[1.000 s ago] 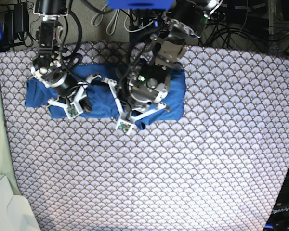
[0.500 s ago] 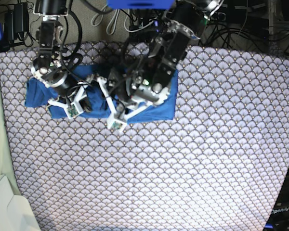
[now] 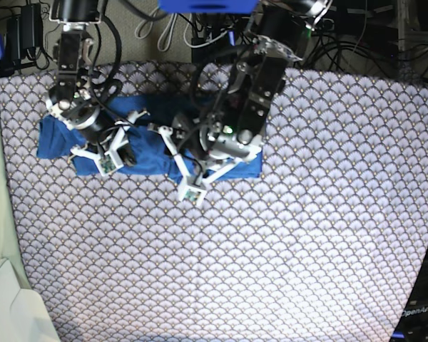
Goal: Fold the T-shirt properly
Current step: 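Lay the folded end down and open both grippers, then raise both grippers away from the folded shirt, then move the right gripper to the strip's collar end and grasp it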
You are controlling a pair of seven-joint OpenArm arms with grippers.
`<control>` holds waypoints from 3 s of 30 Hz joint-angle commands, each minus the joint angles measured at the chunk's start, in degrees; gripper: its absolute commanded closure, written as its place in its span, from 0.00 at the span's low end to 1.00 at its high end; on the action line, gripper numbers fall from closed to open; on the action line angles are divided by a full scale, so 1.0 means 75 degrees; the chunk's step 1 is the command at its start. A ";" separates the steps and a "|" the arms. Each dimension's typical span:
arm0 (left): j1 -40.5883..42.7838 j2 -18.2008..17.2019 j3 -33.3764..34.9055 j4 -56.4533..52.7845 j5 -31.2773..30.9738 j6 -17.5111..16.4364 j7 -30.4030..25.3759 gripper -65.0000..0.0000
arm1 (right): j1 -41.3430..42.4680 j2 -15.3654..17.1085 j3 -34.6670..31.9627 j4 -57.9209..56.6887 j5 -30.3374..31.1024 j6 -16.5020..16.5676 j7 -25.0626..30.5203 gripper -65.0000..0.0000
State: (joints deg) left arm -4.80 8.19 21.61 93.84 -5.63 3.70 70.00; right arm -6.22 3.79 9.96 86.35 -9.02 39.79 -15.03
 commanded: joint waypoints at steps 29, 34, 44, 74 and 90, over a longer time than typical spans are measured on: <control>0.0036 -0.1836 -0.3754 0.0411 -0.3569 0.0028 -0.0512 1.00 | -0.0478 -0.1437 -0.0056 0.2594 0.0094 0.0028 0.0134 1.00; 0.0013 -0.2234 -0.3965 0.0094 -0.3616 0.0028 -0.0161 1.00 | -0.0853 -0.1706 -0.1638 0.2805 0.0094 0.0028 0.0134 1.00; 0.0059 -0.2035 -0.3602 0.0059 -0.3581 0.0028 -0.0161 1.00 | -0.0783 -0.1578 -0.2330 0.0578 0.0094 0.0028 0.0204 1.00; 0.0048 -0.2140 -0.3461 0.0446 -0.3674 -0.0031 -0.0161 1.00 | -0.0361 -0.1414 0.2488 0.1914 0.0106 0.0028 -0.0745 0.79; 0.0059 -0.2211 -0.3520 0.0786 -0.3674 -0.0031 0.0976 1.00 | 0.1327 -0.0101 0.3801 0.2207 0.0106 0.0028 -0.4789 0.27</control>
State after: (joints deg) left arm -3.53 -8.29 -4.78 98.61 -32.45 3.36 77.38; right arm 3.29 2.79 38.65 102.17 -9.04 40.03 -51.81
